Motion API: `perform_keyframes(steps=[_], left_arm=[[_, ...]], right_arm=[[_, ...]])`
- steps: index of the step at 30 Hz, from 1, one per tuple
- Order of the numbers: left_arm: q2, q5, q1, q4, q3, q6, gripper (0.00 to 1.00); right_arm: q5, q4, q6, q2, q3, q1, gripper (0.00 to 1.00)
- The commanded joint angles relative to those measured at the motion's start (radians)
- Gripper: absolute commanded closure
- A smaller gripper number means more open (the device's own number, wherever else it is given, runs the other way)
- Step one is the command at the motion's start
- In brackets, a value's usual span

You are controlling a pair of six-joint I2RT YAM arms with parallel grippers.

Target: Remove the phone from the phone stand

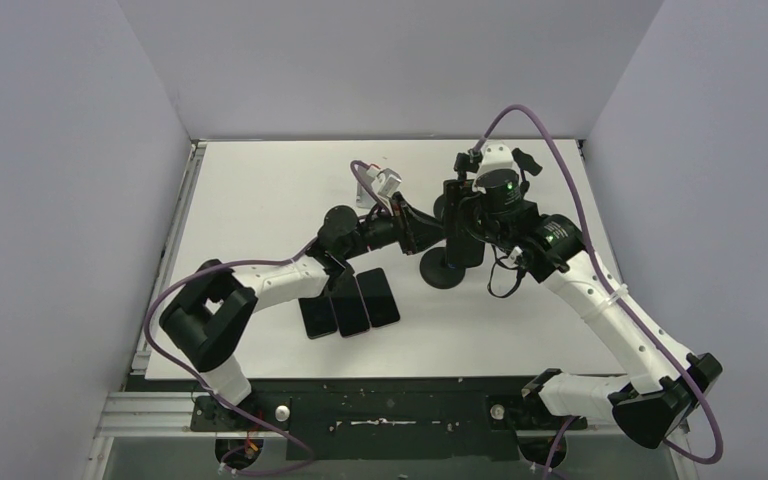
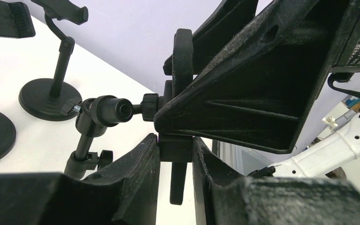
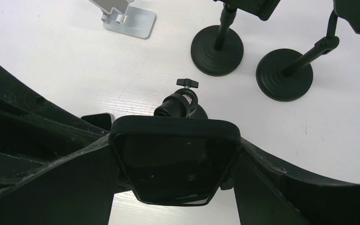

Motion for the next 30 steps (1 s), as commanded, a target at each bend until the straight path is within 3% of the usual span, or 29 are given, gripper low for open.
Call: perform_keyframes(steps=[1, 10, 20, 30], left_arm=[[0.029, -0.022, -0.004, 0.175, -0.021, -0.091, 1.0], [0.112, -0.043, 0.049, 0.41, -0.091, -0.31, 1.0], [0.11, -0.04, 0.061, 0.409, -0.1, -0.306, 1.0], [0.176, -0.007, 0.065, 0.544, -0.091, -0.433, 1.0]], right_arm=[[-0.007, 0.06, 0.041, -0.044, -0.034, 0.011, 1.0], [-0.001, 0.082, 0.056, -0.084, -0.086, 0.005, 1.0], [-0.042, 0.088, 0.066, -0.095, -0.08, 0.005, 1.0], [-0.079, 0.115, 0.064, -0.119, -0.097, 0.005, 1.0]])
